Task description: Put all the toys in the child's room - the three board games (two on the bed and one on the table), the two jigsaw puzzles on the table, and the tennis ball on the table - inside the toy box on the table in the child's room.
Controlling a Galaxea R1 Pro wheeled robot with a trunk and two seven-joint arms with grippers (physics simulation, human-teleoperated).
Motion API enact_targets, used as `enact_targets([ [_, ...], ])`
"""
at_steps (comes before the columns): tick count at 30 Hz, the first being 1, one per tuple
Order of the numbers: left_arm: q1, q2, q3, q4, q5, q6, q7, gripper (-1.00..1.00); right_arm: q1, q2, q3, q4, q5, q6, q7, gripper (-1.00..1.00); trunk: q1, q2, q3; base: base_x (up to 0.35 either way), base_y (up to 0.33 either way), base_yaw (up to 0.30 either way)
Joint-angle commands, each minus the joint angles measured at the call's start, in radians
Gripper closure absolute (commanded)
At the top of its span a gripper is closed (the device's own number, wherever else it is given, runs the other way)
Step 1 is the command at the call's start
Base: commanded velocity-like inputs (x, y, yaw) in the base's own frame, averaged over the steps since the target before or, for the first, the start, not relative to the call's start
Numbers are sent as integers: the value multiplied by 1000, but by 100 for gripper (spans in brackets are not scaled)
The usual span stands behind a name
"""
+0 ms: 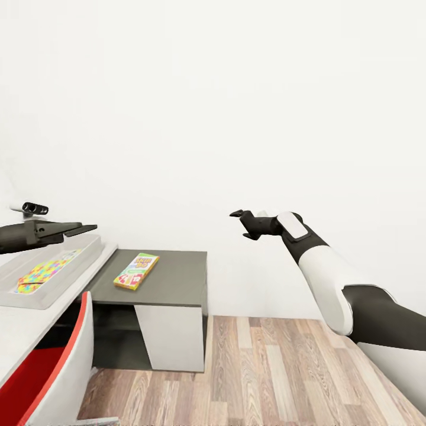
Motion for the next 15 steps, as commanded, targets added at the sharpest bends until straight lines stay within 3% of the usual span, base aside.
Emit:
enact_targets([
  [1, -1, 0, -1, 0, -1, 11, -4, -100, -1, 0, -1, -1, -10, 2, -10, -100, 1, -2, -2, -43, -244, 0],
  [10, 0, -3, -2, 0, -1, 11, -4, -100, -1, -6, 9, 15, -5, 1, -35, -100, 1, -2, -2, -10, -60, 0],
  [15, -1, -5, -2, 0, -1, 11, -4, -100, 3, -30, 38, 80, 74, 0, -148, -100, 1, -2, -2, 0, -2, 0],
])
